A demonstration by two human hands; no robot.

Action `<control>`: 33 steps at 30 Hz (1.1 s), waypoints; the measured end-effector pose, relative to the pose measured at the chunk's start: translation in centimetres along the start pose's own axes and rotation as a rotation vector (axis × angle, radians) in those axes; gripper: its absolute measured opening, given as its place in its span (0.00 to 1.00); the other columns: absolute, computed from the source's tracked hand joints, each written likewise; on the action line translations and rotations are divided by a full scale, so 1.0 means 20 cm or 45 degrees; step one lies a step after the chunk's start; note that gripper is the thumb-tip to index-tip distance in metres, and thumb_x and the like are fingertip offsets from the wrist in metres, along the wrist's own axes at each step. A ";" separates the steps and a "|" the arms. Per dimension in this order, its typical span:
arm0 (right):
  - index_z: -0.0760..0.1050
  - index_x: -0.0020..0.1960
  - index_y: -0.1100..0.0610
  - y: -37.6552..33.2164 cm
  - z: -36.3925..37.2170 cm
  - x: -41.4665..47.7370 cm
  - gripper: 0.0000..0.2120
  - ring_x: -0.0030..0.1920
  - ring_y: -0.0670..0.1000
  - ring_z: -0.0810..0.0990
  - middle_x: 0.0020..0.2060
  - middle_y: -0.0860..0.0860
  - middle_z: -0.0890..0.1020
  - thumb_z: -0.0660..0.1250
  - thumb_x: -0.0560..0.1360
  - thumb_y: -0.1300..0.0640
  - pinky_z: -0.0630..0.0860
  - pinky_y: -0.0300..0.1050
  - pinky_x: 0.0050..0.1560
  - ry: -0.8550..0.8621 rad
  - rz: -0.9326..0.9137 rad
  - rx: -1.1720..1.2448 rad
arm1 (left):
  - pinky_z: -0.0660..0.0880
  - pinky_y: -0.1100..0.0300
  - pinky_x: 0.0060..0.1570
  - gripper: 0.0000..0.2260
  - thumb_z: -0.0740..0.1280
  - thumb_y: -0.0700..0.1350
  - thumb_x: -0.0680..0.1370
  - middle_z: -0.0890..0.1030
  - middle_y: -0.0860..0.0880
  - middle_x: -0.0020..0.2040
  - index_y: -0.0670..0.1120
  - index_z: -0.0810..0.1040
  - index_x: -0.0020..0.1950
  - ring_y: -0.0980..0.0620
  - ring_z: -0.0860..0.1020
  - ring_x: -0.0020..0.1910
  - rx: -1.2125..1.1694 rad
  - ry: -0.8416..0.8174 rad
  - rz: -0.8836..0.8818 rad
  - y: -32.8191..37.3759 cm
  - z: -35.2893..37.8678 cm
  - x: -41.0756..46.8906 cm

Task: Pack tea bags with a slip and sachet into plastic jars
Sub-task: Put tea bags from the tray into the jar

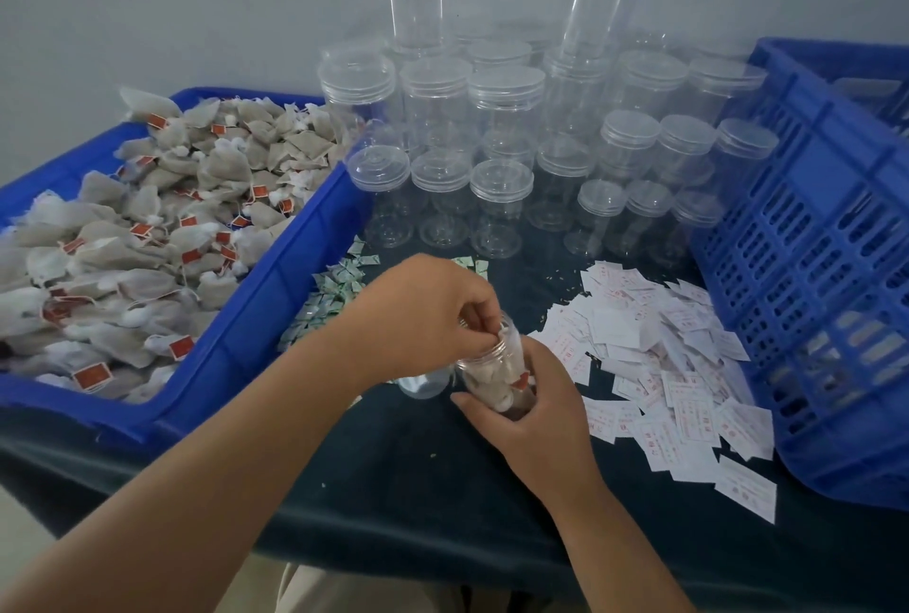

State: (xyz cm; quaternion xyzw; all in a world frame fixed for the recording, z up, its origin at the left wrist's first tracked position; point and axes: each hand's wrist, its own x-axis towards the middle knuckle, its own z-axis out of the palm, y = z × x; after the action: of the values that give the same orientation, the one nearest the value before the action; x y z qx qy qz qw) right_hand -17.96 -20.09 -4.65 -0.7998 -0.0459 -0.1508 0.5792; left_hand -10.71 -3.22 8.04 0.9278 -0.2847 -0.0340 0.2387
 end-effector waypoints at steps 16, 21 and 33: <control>0.79 0.60 0.40 0.01 0.01 0.01 0.25 0.58 0.45 0.84 0.56 0.38 0.85 0.82 0.67 0.38 0.79 0.35 0.52 -0.066 0.018 -0.053 | 0.79 0.65 0.47 0.08 0.72 0.46 0.81 0.86 0.61 0.46 0.60 0.83 0.53 0.63 0.84 0.45 -0.472 0.291 -0.266 -0.24 -0.06 -0.10; 0.78 0.57 0.37 0.01 0.01 0.01 0.24 0.54 0.42 0.84 0.53 0.37 0.85 0.81 0.65 0.36 0.77 0.31 0.50 0.037 0.093 0.009 | 0.79 0.56 0.53 0.08 0.71 0.51 0.81 0.85 0.59 0.53 0.58 0.83 0.60 0.60 0.81 0.49 0.050 0.077 -0.560 -0.43 0.16 -0.03; 0.77 0.56 0.34 0.00 0.00 0.02 0.22 0.53 0.41 0.84 0.52 0.36 0.85 0.80 0.65 0.37 0.77 0.30 0.49 0.094 0.143 0.052 | 0.78 0.55 0.52 0.10 0.69 0.54 0.83 0.83 0.53 0.52 0.51 0.87 0.56 0.53 0.81 0.51 0.078 0.400 -0.371 -0.41 0.31 0.23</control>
State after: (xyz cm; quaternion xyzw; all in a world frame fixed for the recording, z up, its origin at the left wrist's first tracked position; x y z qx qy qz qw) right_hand -17.55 -20.20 -4.44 -0.7832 0.0174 -0.1463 0.6041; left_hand -3.84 -2.37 -0.91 0.9598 -0.1080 0.0855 0.2446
